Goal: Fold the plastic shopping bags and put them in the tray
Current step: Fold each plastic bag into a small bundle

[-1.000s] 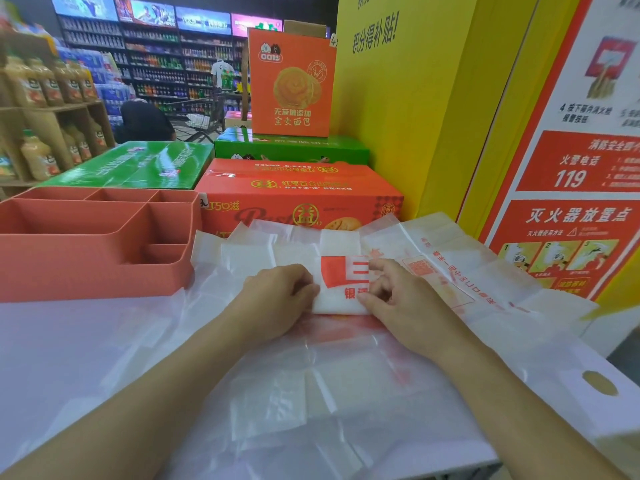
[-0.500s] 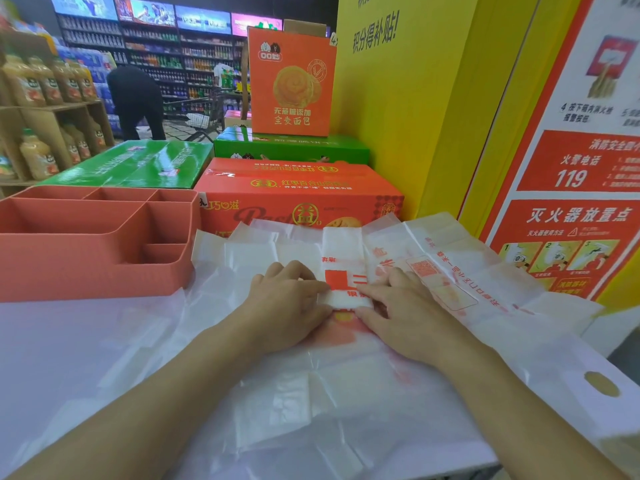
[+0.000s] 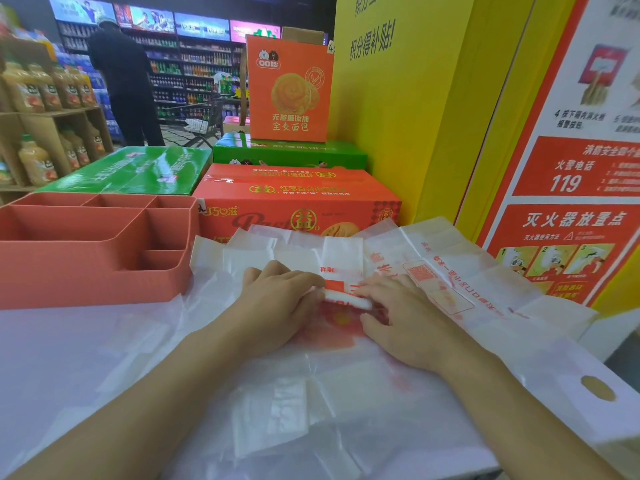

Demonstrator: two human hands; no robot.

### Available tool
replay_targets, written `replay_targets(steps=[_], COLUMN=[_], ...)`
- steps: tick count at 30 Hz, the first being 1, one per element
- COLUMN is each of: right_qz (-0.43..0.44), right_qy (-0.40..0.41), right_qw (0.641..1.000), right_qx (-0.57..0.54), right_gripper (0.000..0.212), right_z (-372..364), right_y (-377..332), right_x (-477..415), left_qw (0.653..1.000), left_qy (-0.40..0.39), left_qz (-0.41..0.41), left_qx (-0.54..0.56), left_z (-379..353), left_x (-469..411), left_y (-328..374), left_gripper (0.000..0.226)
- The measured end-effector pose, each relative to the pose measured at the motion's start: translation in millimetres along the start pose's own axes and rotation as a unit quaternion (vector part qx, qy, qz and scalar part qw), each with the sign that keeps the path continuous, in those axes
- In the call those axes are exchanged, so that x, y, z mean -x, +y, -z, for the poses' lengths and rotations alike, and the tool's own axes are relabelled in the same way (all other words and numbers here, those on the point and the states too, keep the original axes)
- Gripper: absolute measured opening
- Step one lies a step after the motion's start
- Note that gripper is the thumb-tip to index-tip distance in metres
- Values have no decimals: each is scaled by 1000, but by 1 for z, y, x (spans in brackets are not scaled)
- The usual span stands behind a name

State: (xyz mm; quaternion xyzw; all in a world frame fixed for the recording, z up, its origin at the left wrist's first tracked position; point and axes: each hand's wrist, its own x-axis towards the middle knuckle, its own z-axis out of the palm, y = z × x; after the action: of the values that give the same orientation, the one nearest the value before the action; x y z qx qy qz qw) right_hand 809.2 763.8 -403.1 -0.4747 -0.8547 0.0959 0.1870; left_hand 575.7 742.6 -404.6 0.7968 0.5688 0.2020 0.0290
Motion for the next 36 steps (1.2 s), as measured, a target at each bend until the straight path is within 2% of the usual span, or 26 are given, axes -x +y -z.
replay_targets(steps=[2,7,11,16,20,23,27,30,32,35,36], right_qz=[10,-25,-46,-60,-69,-75,-76,-68,-67,-65,-72], right_qy=[36,94,75,48,37,43,50,43,30,19,0], right_qw=[999,986,975,974,978,978,978,981,987,994,995], right_qx=[-19,-139,-202,-213,-195,-192,-187,-175,-143,-87,-65], right_gripper=[18,15,11,18,19,24,59,66,60,12,18], right_z=[-1,5,4,3,1,0,0,-1,0,2,2], right_y=[3,0,-2,-5,-7,-8,-8,-10,-9,-10,-10], right_x=[-1,0,0,-2,-4,-5,-5,-5,-4,-3,-3], left_qw=[999,989,993,976,966,975,980,983,986,994,993], left_qy=[21,14,-6,1,18,16,8,5,-2,-27,-32], left_qz=[7,46,38,94,119,119,116,114,110,108,109], left_qx=[33,142,112,194,227,185,159,145,123,10,-23], left_z=[2,11,9,4,3,2,1,0,-3,-7,-8], left_x=[0,2,3,-2,-4,-3,-4,-5,-7,-10,-11], left_y=[0,9,8,6,4,5,6,6,5,3,4], left_gripper=[49,37,21,19,33,34,36,34,29,30,31])
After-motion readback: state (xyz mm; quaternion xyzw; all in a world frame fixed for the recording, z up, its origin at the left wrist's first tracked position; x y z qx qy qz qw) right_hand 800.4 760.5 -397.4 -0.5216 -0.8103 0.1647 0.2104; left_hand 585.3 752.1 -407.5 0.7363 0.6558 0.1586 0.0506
